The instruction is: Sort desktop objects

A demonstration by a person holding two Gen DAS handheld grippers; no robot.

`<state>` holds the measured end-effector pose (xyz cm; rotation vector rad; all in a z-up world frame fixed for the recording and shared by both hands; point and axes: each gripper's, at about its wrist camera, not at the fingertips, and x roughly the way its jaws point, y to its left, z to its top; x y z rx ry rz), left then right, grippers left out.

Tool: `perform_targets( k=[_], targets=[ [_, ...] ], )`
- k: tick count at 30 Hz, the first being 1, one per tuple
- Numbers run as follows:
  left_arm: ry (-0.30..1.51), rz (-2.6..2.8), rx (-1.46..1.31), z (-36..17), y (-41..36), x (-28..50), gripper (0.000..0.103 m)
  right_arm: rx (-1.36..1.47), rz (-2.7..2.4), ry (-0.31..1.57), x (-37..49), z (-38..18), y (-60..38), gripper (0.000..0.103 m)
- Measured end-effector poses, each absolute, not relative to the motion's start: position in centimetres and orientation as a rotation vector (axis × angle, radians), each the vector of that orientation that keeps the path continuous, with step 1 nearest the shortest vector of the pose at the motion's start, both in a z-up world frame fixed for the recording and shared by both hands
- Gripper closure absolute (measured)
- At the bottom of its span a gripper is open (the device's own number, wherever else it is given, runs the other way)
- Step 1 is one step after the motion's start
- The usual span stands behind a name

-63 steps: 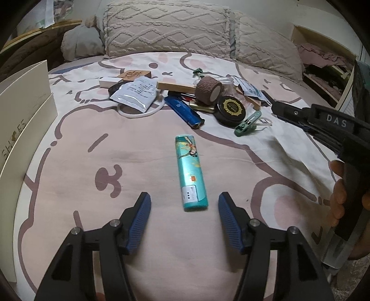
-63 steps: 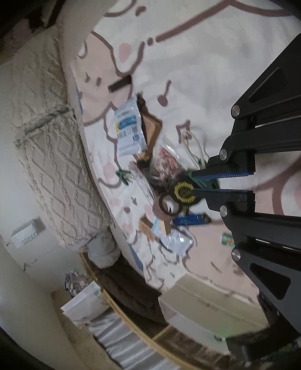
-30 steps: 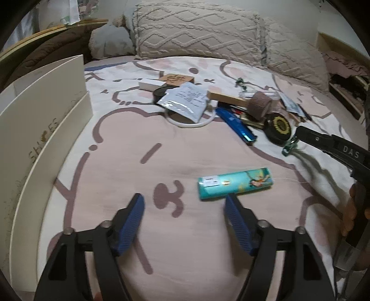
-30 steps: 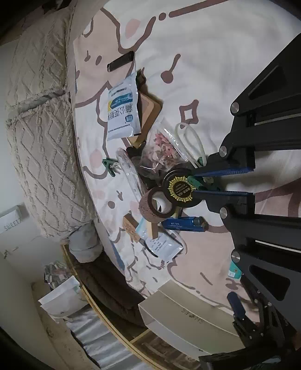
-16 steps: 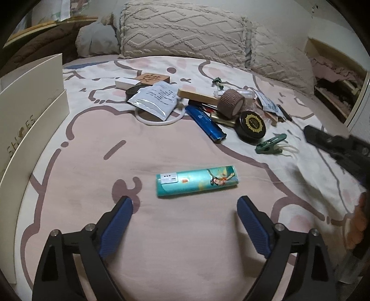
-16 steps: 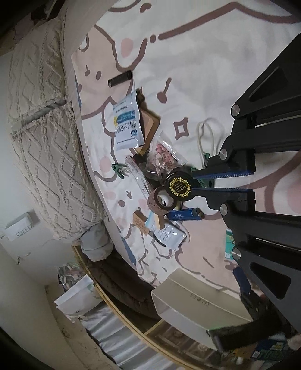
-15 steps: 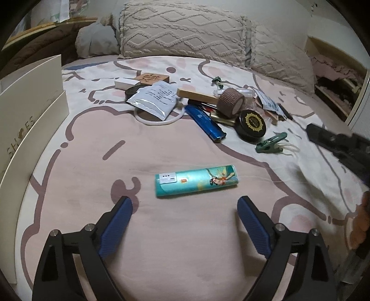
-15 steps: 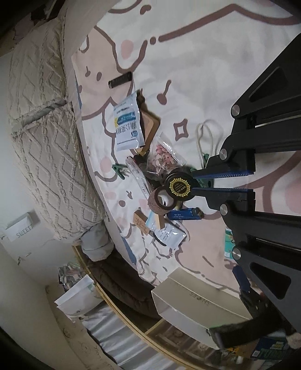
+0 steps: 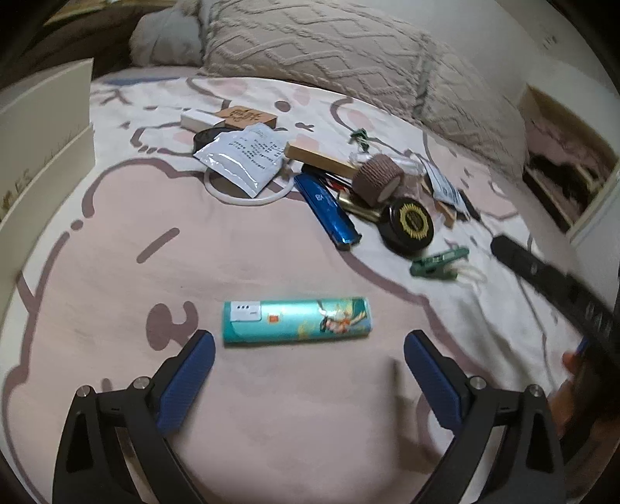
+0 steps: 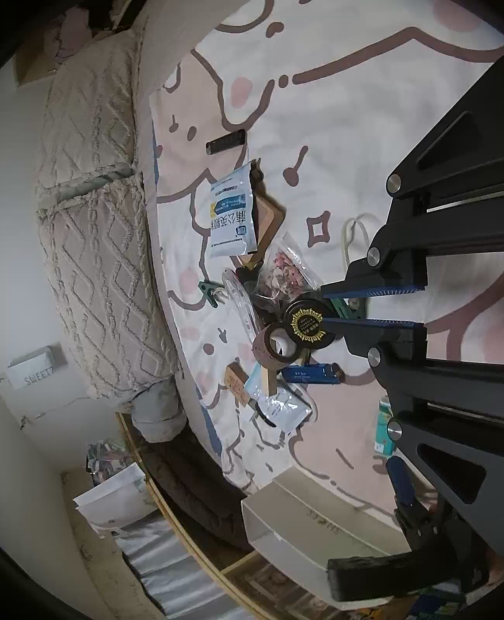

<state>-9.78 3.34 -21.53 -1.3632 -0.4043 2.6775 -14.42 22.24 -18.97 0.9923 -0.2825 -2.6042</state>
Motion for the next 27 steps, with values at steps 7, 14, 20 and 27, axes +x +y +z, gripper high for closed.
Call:
perform_targets(
  k=[7, 14, 20, 27],
  targets=[
    [-0.345, 2.756, -1.377, -22.1, 4.9, -10.6, 0.004, 0.979, -2.696, -0.165, -14.1, -18.7, 22.4, 0.016],
    [-0.352, 2.797, -1.350, -22.3, 4.2, -10.5, 0.019, 1.066, -2.641, 0.064, -14.1, -19.4, 21.8, 0.016],
    [-0.393, 2.772, -1.320, -22.0, 3.6, -10.0, 0.019, 1.098, -2.604, 0.182, -13.9, -20.3, 20.5, 0.016],
    [-0.397, 2.796, -1.317, -21.4, 2.1, -8.5, 0.019, 1.071, -2.606, 0.207, -14.9, -20.4, 19.0, 0.016]
  ],
)
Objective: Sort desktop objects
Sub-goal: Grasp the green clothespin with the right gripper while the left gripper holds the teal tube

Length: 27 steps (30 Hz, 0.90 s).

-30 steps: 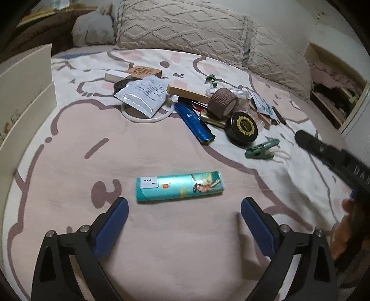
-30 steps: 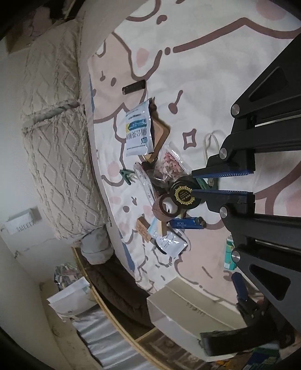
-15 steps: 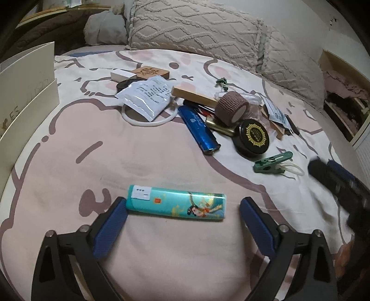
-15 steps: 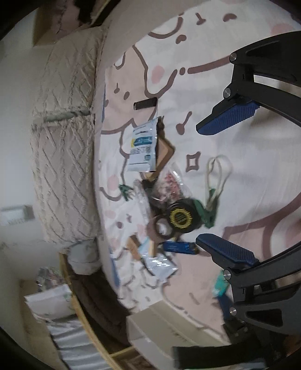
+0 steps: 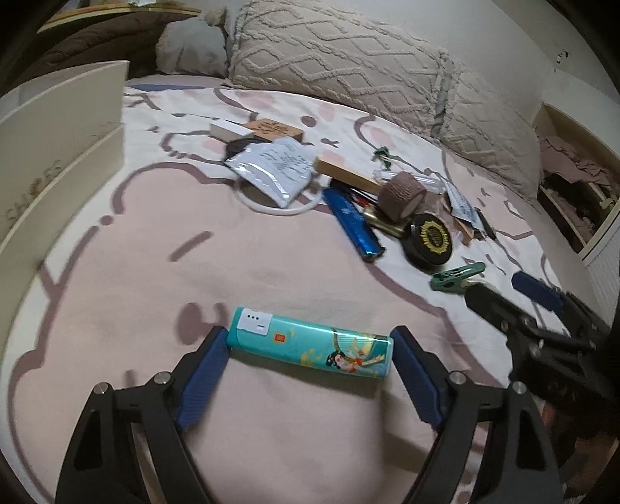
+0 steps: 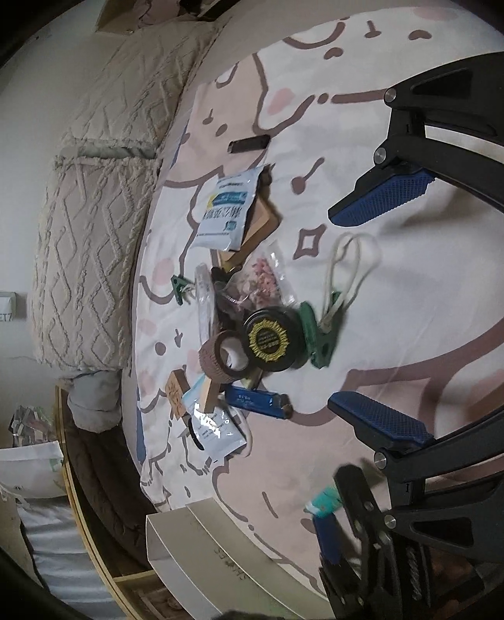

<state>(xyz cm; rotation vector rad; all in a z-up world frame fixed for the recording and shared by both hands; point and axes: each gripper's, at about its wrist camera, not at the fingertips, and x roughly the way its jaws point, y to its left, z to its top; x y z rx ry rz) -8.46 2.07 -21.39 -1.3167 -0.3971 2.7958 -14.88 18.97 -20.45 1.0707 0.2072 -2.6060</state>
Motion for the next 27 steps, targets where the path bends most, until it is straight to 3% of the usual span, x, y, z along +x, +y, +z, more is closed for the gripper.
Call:
perform_targets(
  k=[7, 10, 13, 21, 27],
  targets=[
    [-0.384, 2.818, -1.326, -21.4, 1.5, -8.0, 0.019, 1.073, -2.584, 0.132, -16.0, -20.7, 17.9, 0.018],
    [-0.369, 2.819, -1.326, -21.4, 1.6, -8.0, 0.019, 1.100, -2.571, 0.014, -16.6, -20.9, 18.4, 0.048],
    [-0.375, 2.819, -1.327, -21.5, 1.7, -8.0, 0.019, 1.131, -2.569, -0.061, -17.1, -21.6, 18.9, 0.049],
    [-0.373, 2.818, -1.326, -21.5, 1.7, -8.0, 0.019, 1.087, -2.544, -0.118, -17.2, -21.6, 18.7, 0.080],
    [-0.370, 2.818, -1.325, -21.5, 1.7, -8.0, 0.019, 1.052, -2.543, -0.158, -17.0, -21.4, 19.0, 0.091]
  ],
)
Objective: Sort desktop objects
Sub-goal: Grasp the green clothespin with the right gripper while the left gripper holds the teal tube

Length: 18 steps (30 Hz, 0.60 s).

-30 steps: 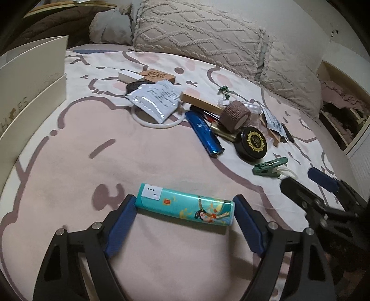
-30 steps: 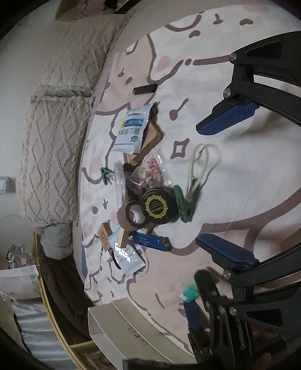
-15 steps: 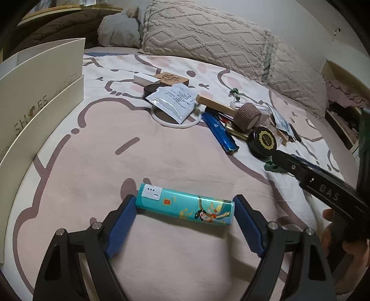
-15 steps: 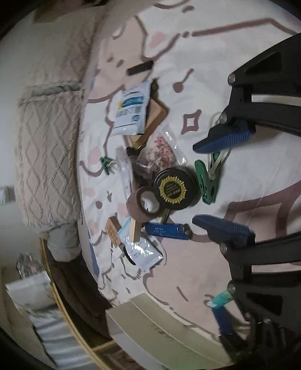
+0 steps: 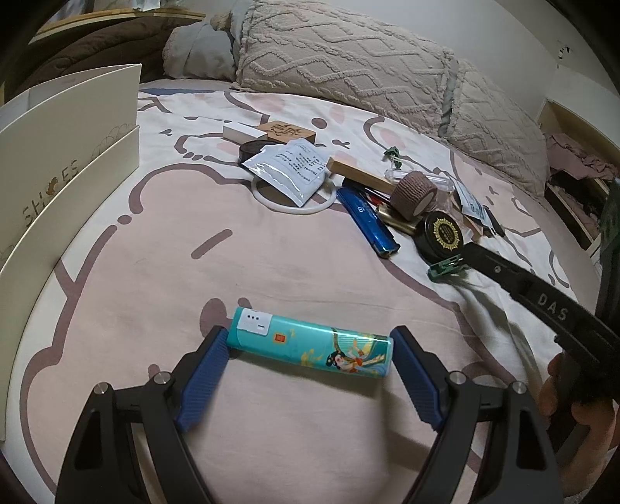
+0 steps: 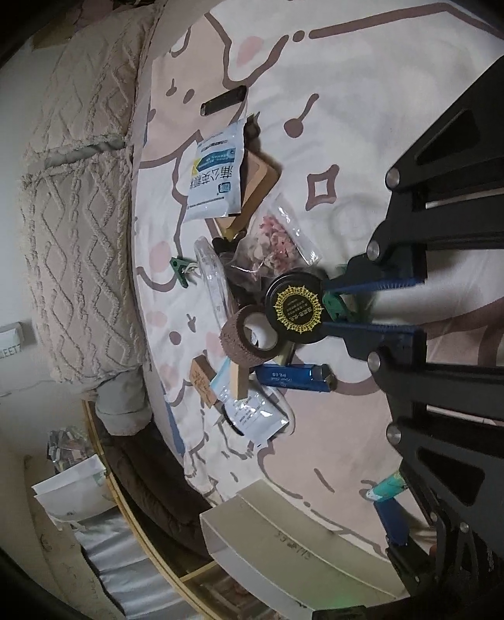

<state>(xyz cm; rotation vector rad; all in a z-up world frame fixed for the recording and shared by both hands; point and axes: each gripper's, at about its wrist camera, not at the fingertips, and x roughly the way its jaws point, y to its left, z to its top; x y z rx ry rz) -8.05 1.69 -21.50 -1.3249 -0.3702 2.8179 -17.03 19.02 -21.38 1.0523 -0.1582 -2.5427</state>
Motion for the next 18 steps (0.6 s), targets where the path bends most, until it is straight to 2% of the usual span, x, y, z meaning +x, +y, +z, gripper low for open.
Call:
perform_targets(
  k=[6, 14, 18],
  targets=[
    [-0.373, 2.811, -1.321, -21.5, 1.7, -8.1, 0.019, 1.018, -2.548, -0.204, -16.1, -20.6, 19.5, 0.098],
    [-0.374, 2.809, -1.322, -21.4, 1.6, -8.1, 0.019, 0.986, -2.562, -0.190, -13.4, -18.7, 20.9, 0.098],
    [-0.358, 2.814, -1.323, -21.2, 1.7, -8.1, 0.019, 0.961, -2.545, -0.262, -12.0, -17.9, 22.2, 0.098]
  ],
)
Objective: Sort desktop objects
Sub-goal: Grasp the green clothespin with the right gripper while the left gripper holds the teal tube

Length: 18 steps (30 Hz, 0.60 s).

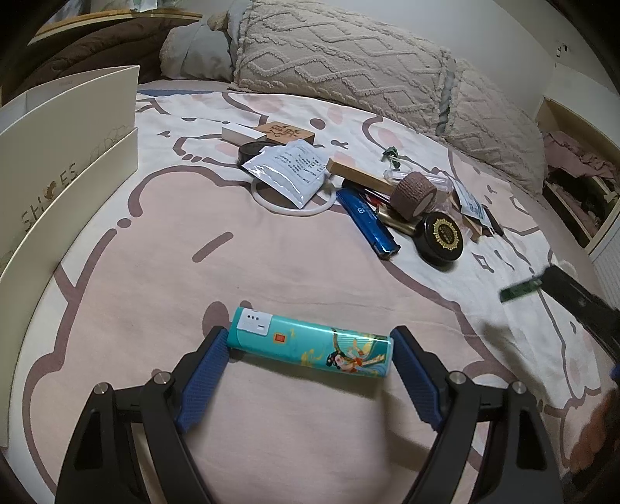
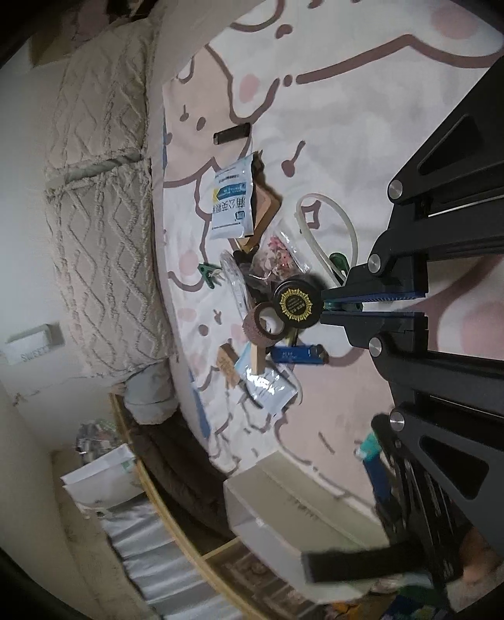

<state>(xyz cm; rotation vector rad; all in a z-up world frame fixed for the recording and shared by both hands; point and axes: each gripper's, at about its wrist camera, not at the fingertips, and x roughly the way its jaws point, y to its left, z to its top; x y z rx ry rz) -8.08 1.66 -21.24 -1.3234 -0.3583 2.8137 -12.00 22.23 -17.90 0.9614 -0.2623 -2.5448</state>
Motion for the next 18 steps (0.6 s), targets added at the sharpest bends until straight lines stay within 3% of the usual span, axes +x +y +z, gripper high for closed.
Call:
perform_targets(
  k=[18],
  targets=[
    [-0.327, 2.819, -1.326, -21.4, 1.8, -8.1, 0.019, 1.110, -2.500, 0.027, -5.8, -21.4, 21.9, 0.098]
  ],
)
